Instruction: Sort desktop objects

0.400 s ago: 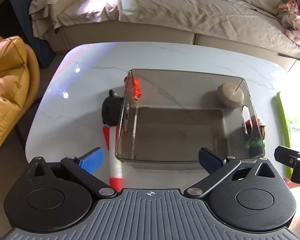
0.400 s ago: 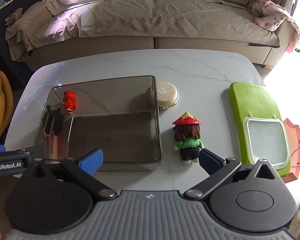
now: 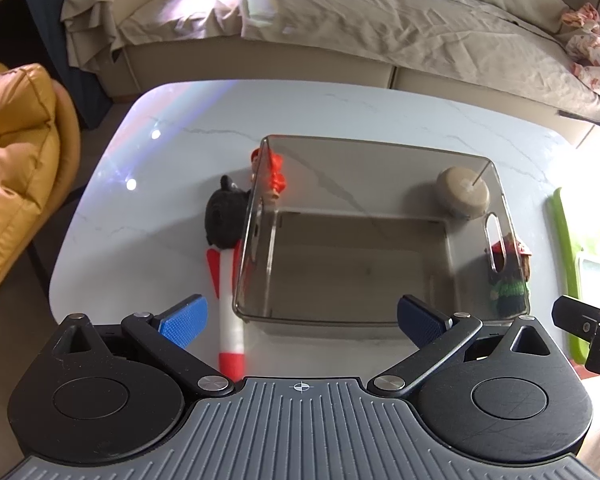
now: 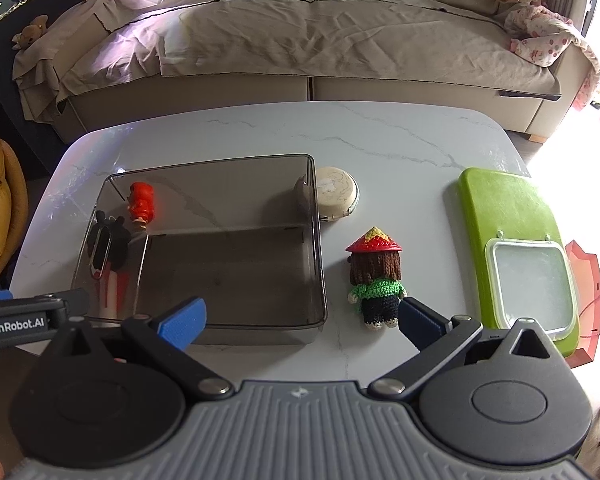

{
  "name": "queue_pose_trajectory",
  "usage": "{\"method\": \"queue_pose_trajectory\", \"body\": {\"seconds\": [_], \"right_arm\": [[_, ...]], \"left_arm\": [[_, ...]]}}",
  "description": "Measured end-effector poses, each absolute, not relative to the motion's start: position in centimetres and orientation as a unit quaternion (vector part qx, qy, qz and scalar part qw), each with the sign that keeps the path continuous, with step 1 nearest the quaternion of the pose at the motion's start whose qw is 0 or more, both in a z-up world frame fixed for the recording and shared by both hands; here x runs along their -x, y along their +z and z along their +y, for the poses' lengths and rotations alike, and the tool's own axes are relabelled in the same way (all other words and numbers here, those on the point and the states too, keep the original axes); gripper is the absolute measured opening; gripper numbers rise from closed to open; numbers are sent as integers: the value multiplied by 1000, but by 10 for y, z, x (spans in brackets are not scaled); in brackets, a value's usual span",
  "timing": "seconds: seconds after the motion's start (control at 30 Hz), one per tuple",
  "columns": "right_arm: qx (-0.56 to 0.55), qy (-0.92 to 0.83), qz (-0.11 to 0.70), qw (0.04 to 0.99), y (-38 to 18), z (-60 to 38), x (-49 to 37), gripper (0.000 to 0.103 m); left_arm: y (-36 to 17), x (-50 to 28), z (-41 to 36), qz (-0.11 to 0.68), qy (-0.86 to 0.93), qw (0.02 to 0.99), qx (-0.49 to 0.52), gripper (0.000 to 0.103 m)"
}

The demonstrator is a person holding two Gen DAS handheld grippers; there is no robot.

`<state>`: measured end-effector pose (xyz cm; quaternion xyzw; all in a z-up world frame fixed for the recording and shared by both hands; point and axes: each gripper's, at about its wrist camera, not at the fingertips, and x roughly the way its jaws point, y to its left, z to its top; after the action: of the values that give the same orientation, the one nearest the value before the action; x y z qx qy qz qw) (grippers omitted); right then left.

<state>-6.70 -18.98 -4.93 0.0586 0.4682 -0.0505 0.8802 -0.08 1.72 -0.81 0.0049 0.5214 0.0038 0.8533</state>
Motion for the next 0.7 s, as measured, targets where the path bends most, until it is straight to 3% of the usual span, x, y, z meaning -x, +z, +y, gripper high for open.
{"method": "queue_pose_trajectory", "body": {"seconds": [0.7], "right_arm": [[-63, -45, 483, 872, -55, -190, 69, 103]], "left_arm": [[-6, -3, 20, 538, -4, 843, -6, 103]]}}
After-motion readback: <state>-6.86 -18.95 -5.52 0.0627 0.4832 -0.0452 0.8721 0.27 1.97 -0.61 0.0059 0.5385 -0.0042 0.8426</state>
